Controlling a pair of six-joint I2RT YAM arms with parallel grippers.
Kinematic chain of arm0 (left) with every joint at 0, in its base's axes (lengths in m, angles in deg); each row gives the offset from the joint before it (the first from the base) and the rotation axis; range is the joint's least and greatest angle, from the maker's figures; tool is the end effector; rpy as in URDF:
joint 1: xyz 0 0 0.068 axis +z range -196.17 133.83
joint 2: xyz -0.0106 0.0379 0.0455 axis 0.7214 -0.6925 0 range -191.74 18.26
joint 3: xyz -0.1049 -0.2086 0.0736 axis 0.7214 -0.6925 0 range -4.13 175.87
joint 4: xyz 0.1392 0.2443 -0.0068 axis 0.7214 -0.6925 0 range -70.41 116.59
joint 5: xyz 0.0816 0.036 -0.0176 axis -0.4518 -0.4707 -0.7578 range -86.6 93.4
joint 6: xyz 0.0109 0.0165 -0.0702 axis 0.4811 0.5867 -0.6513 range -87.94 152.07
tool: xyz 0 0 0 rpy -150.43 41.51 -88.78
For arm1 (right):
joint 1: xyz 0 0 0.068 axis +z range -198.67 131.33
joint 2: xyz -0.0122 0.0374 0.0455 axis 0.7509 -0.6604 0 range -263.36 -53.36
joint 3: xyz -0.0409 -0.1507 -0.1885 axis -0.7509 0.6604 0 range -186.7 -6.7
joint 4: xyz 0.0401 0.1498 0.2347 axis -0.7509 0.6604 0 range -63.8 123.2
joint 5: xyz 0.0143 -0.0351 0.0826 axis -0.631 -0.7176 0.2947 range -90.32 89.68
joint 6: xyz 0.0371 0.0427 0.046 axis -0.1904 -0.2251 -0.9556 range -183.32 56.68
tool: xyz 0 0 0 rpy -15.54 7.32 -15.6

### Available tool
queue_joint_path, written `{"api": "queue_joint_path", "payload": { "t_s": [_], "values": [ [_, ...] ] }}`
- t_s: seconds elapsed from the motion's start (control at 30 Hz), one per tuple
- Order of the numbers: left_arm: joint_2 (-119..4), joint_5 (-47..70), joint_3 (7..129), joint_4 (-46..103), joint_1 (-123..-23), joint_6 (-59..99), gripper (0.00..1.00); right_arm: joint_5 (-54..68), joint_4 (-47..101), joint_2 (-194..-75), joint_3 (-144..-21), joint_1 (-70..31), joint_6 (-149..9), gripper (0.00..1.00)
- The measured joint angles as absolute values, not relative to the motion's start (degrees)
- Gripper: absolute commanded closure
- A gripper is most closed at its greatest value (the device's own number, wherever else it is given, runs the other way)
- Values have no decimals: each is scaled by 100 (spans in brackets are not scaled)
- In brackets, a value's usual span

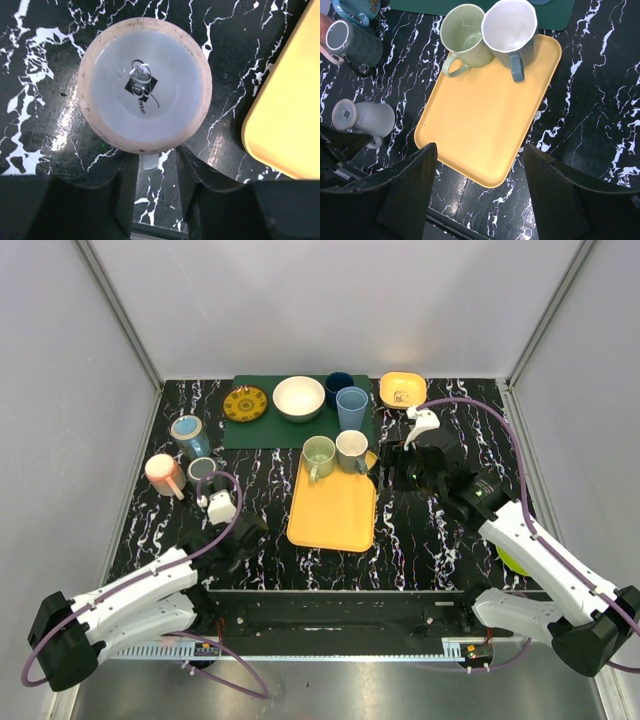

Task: Turn the mug right side up

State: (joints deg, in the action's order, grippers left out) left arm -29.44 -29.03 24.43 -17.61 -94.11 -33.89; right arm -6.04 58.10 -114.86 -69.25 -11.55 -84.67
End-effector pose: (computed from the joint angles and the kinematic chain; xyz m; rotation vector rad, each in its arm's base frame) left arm 0.1507 -0.1186 0.1448 -0.5441 2.3661 -0.0967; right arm 0.2334 0.1690 0.3160 -0.2341 2.1345 0.5013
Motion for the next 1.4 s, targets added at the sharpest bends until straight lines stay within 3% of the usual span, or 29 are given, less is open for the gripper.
{"api": "queue_joint_path", "payload": {
  "t_s": [0.17, 0.33, 0.43, 0.7, 0.9, 1.17, 1.4],
  "values": [
    [-3031, -2872, 2432, -1674, -9215, -3352, 69, -554, 5790, -11444, -6918, -1155, -8480, 25],
    [-3010, -2859, 2351, -1591, -9095, -3306, 92, -528, 5773, -11433, -6870, -1155, -8484, 25],
    [-2988, -2848, 2340, -1536, -9055, -3271, 100, -521, 5766, -11433, -6837, -1155, -8504, 25],
    [-2793, -2708, 2277, -1464, -9007, -3146, 100, -469, 5740, -11405, -6717, -1155, -8569, 25],
    [-1257, -2020, 1901, -861, -8996, -2772, 100, -130, 5679, -11075, -6590, -1155, -8703, 25],
    [-726, -1126, 1875, 1406, -8998, -2582, 100, 1317, 4547, -10513, -5751, -1153, -9540, 26],
    [-1386, -628, 1864, 3769, -8996, -2650, 100, 2856, 2337, -10306, -4545, -1148, -11153, 28]
  ]
}}
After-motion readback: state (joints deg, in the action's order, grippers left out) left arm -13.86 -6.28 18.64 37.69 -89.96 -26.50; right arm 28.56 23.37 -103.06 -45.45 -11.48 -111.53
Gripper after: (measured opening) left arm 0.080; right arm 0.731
